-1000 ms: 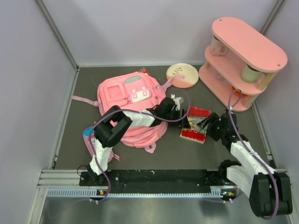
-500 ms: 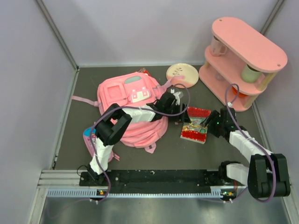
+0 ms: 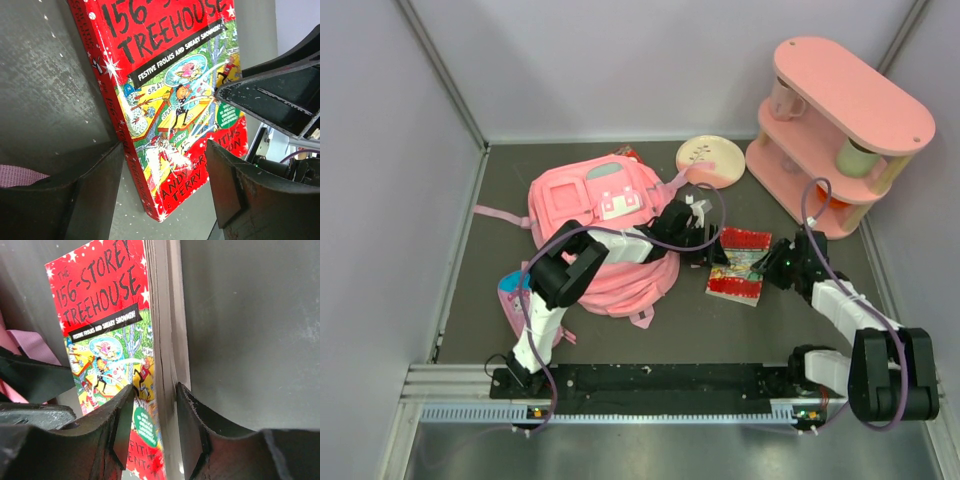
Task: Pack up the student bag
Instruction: Move the book to the center of the board, then pick up the book from the center of the board.
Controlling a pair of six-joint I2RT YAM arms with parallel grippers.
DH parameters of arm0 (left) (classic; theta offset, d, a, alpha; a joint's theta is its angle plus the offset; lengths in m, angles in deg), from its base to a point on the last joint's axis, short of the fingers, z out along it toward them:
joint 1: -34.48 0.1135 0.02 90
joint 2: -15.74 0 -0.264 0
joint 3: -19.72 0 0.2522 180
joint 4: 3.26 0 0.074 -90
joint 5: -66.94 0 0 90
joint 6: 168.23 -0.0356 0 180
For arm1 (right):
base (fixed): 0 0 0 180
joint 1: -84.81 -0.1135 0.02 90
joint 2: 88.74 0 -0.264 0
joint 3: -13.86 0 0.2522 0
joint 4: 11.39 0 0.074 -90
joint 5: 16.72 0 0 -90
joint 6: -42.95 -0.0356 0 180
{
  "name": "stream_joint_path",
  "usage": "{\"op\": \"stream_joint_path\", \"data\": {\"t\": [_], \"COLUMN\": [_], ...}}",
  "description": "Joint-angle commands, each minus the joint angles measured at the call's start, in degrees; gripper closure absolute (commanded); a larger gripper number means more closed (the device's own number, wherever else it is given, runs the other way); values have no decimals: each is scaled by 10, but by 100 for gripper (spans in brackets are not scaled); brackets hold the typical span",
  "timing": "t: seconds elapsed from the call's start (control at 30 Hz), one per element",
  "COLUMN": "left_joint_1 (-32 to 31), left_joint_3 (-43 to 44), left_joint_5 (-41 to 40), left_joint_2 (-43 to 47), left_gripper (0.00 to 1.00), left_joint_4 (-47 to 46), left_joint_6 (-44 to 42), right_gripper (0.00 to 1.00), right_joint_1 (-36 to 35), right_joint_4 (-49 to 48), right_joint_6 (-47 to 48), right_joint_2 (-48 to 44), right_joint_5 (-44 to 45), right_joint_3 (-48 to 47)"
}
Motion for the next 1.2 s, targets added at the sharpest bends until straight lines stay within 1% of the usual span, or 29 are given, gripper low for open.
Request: {"op": "stream_joint_path", "data": {"t": [0.0,0.07,0.17,0.4,0.5,0.53,0.57,0.6,0.67,0.77,0.9,1.0,1.1,1.17], "left_joint_1": [-14,-12,-9,-9,-9,-9,-9,-9,-9,-8,-9,-9,-8,-9], "left_joint_3": [9,12,22,14,12,12,10,9,10,12,12,9,5,5], "left_joint_5": [23,20,26,20,20,20,19,19,20,23,25,24,22,21], "left_joint_2": [-21,-23,-22,-15,-13,-13,-12,-11,-11,-12,-12,-9,-7,-6], "left_gripper": [29,29,30,30,31,31,31,31,31,31,32,32,32,32], "left_joint_4": [-15,0,11,9,9,7,7,6,3,-5,-8,-7,-7,-7], "left_joint_6": [0,-13,-20,-17,-16,-15,-15,-15,-13,-8,-6,-6,-6,-5], "right_gripper": [65,69,64,64,64,63,60,60,59,58,58,60,62,66], "right_joint_1": [-5,-5,-5,-4,-5,-6,-5,-5,-4,-5,-4,-5,-4,-4], "right_joint_4": [-61,-68,-76,-70,-42,-37,-21,-17,-7,-8,-27,-35,-36,-39], "right_joint_6": [-20,-19,-19,-23,-15,-8,1,6,17,22,15,12,8,7], "right_joint_2": [-36,-45,-49,-61,-77,-81,-86,-93,-97,-83,-52,-43,-45,-53], "right_joint_5": [-90,-104,-111,-95,-68,-63,-57,-51,-50,-73,-110,-115,-112,-113], "right_joint_3": [1,3,3,8,6,5,2,2,-1,-3,0,3,4,7]}}
